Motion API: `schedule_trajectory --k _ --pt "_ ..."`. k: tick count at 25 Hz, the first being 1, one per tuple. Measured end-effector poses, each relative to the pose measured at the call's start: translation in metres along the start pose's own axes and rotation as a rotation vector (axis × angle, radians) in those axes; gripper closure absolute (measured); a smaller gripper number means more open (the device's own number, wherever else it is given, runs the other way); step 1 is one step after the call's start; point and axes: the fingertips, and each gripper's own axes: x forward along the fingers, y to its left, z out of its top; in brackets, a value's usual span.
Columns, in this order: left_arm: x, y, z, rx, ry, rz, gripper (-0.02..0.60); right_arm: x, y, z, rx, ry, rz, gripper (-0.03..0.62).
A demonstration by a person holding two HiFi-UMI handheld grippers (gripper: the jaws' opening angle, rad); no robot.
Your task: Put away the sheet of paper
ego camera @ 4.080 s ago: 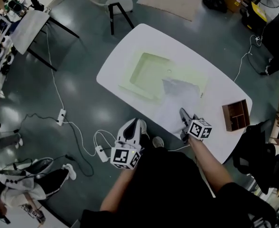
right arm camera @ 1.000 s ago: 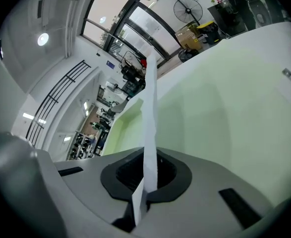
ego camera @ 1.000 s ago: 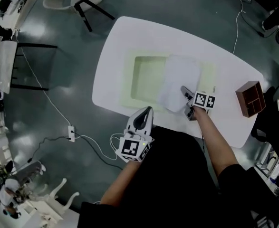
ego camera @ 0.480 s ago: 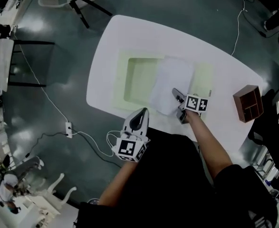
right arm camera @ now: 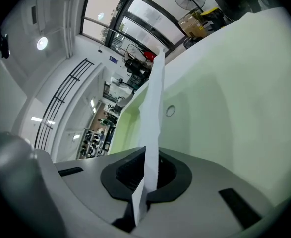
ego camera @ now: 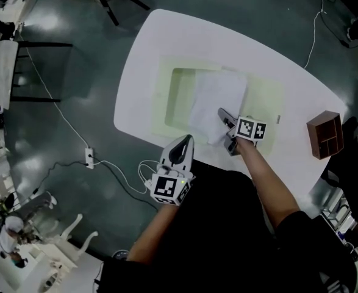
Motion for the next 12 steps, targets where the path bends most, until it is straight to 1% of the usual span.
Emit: schedule_trajectory --k 2,6,12 --pt "-0.001 0.005 -0.002 -0.004 0.005 0.004 0.578 0.007 0.005 -0.002 0.005 -0.001 0.0 0.594" --pt "-0.002 0.008 -0.005 -0.012 0.007 -0.002 0.578 0.013 0.001 -0.007 0.006 -0.007 -0.044 0.594" --pt "-0.005 0.008 -0.003 -0.014 -0.002 -0.018 0.578 0.017 -0.004 -0.008 0.052 -0.022 -0.077 0.594"
